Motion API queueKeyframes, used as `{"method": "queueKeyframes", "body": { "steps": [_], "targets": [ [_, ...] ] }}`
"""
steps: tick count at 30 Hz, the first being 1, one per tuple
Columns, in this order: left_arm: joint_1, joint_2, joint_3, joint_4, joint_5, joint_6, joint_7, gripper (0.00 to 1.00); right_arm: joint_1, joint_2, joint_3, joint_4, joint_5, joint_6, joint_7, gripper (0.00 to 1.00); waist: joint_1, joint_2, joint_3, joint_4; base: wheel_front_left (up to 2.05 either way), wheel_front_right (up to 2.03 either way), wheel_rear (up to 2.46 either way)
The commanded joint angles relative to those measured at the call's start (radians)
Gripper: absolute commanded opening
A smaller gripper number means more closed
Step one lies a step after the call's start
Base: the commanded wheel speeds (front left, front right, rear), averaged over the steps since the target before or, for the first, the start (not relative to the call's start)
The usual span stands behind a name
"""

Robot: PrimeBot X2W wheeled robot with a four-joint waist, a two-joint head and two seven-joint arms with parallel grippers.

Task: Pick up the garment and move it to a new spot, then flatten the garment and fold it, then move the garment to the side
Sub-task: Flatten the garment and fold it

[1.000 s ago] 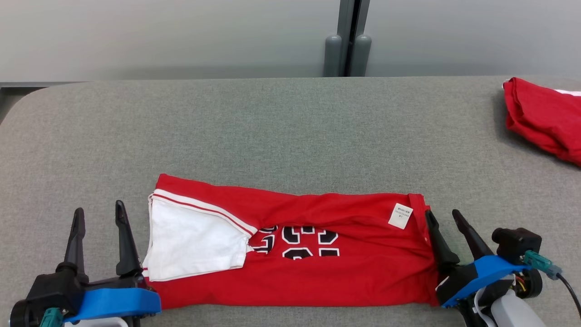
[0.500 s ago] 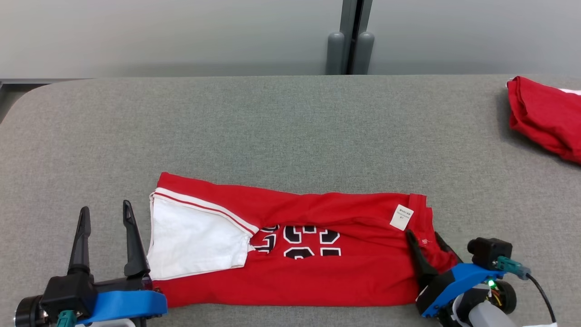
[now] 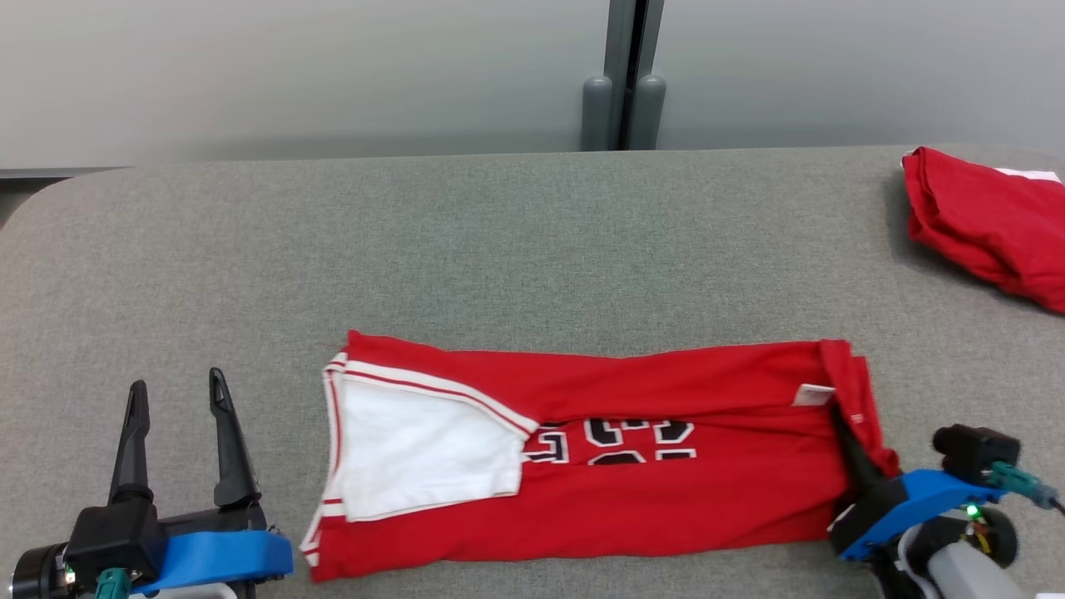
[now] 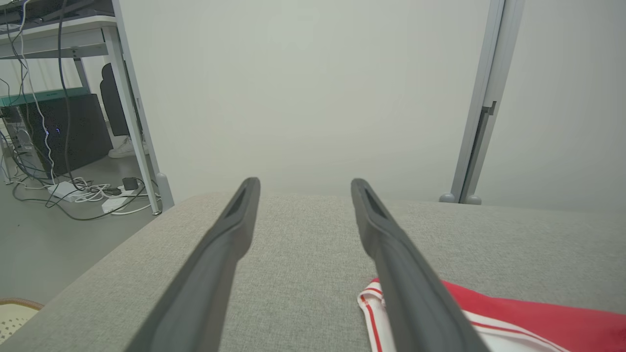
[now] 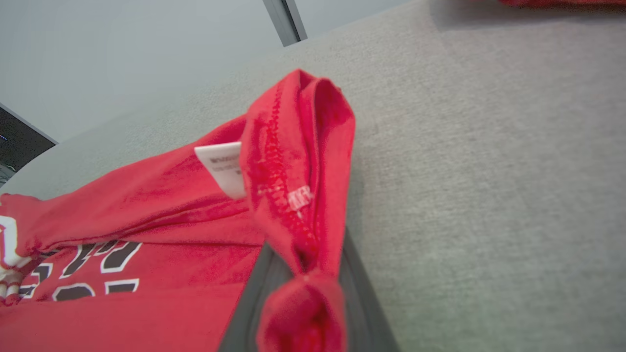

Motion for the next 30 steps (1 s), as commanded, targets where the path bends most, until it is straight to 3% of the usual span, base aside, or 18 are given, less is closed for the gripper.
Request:
{"method": "queueKeyframes", "body": {
  "steps": [1,4,12,22,30],
  "targets": [
    [0.008,-0.006,0.011,-0.004,0.009,-0.006,-0.004,1.00,-0.003,-0.047,-0.028,-0.001,0.007,0.000,-0.007,0.00,0.0000,-0.0001,-0.004,-0.004,0.00,0.00,0.00],
    [0.014,-0.011,0.019,-0.010,0.016,-0.006,-0.004,1.00,-0.004,-0.107,-0.062,0.004,0.012,0.000,-0.006,0.00,0.0000,-0.0001,-0.006,-0.009,0.00,0.00,0.00],
    [0.024,-0.018,0.042,-0.014,0.025,-0.014,-0.004,1.00,-0.020,-0.162,-0.069,-0.032,0.013,0.000,0.040,0.00,0.0000,-0.0001,-0.002,-0.021,0.00,0.00,0.00],
    [0.018,-0.026,0.051,-0.005,0.034,-0.024,-0.004,1.00,-0.013,-0.082,0.003,-0.200,-0.036,0.000,0.082,0.00,0.0000,-0.0001,-0.003,-0.028,0.00,0.00,0.00],
    [-0.003,-0.030,0.044,0.000,0.039,-0.025,-0.004,1.00,-0.041,0.038,0.100,-0.320,-0.090,0.000,0.147,0.00,0.0000,-0.0001,0.018,-0.006,0.00,0.00,0.00]
  ]
}}
